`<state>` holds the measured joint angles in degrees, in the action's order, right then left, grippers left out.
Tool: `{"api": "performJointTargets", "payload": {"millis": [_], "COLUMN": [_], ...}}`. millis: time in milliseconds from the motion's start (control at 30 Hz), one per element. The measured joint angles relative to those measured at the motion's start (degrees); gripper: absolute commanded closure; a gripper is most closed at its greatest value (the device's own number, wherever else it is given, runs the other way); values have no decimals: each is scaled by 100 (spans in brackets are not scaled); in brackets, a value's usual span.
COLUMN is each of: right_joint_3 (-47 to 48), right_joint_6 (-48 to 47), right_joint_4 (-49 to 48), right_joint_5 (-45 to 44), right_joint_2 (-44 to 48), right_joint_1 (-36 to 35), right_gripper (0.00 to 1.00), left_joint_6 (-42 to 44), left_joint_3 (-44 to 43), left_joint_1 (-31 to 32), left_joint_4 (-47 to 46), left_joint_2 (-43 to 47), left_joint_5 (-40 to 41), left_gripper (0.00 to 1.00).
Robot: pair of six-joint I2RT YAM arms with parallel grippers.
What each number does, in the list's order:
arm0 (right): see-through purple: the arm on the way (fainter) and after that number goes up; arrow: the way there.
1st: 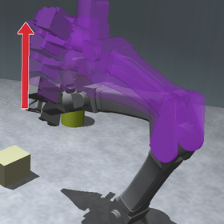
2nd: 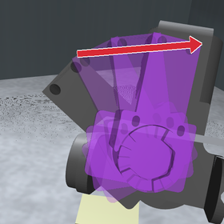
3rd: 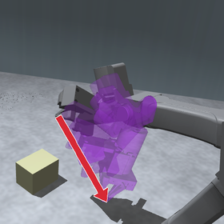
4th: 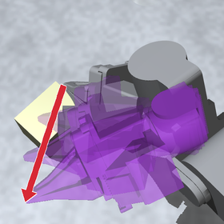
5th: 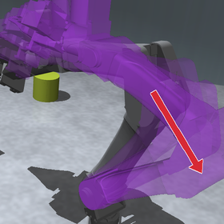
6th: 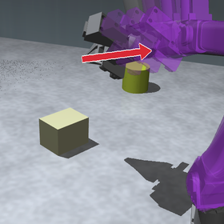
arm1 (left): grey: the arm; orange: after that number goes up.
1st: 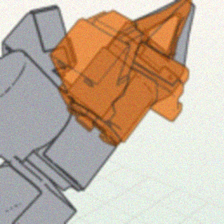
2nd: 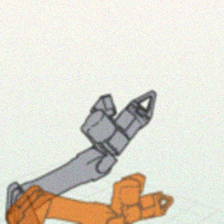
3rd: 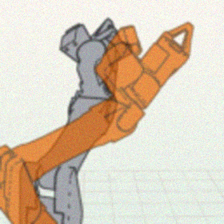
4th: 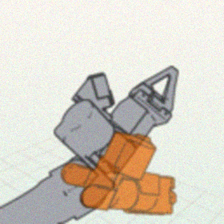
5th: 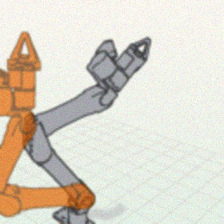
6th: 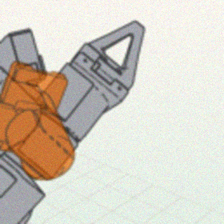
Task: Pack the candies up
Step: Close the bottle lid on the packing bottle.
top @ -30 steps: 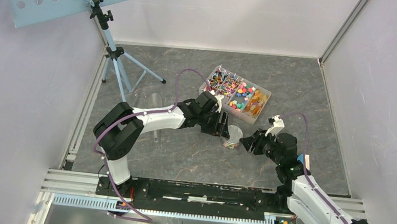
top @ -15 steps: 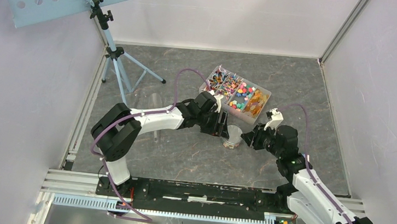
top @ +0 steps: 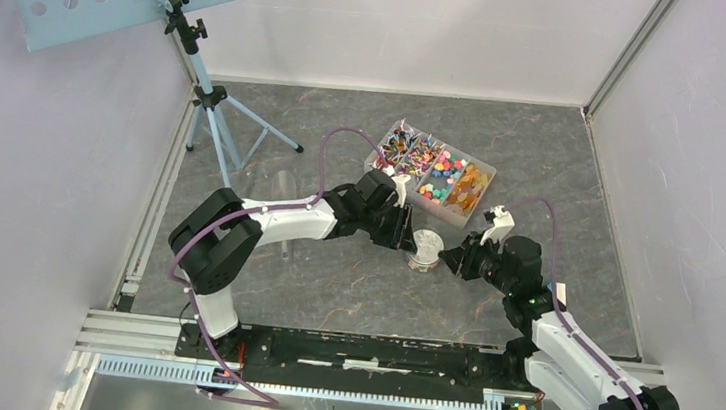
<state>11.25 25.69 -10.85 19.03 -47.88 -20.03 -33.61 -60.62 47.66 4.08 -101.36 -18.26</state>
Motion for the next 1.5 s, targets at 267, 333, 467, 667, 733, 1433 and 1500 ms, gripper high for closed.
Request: {"api": "performJointTargets", "payload": {"millis": [267,333,467,667,733,1433,1500], "right_joint_3": [-68,-11,199,538,597,-573,-623], "right_joint_6": [-4,-13,-68,-201,-238,160,173], "right_joint_4": [-149,-66,291,603,586,-1224,-1222], "right_joint_5": [4,-2,-92,-214,-245,-332,-363], "right_joint_2": [20,20,9,-162,-258,15,107], "right_joint_1": [0,-2,-2,-7,-7,11,11], "right_gripper": [71,65,63,68,70,80,80], "left_joint_6": [-7,-7,-7,0,0,-2,-2], "left_joint_3": [109,125,129,9,-48,37,26], "left_joint_1": [-33,-35,-33,-26,-26,-68,-68], "left_joint_4": [-254,-291,-334,-146,-50,-481,-501], "left_joint_2": [-2,-2,-2,-28,-39,-138,-142], "left_joint_5": [-140,-153,-164,-127,-114,-120,-120], "left_gripper": [57,57,56,59,61,70,66]}}
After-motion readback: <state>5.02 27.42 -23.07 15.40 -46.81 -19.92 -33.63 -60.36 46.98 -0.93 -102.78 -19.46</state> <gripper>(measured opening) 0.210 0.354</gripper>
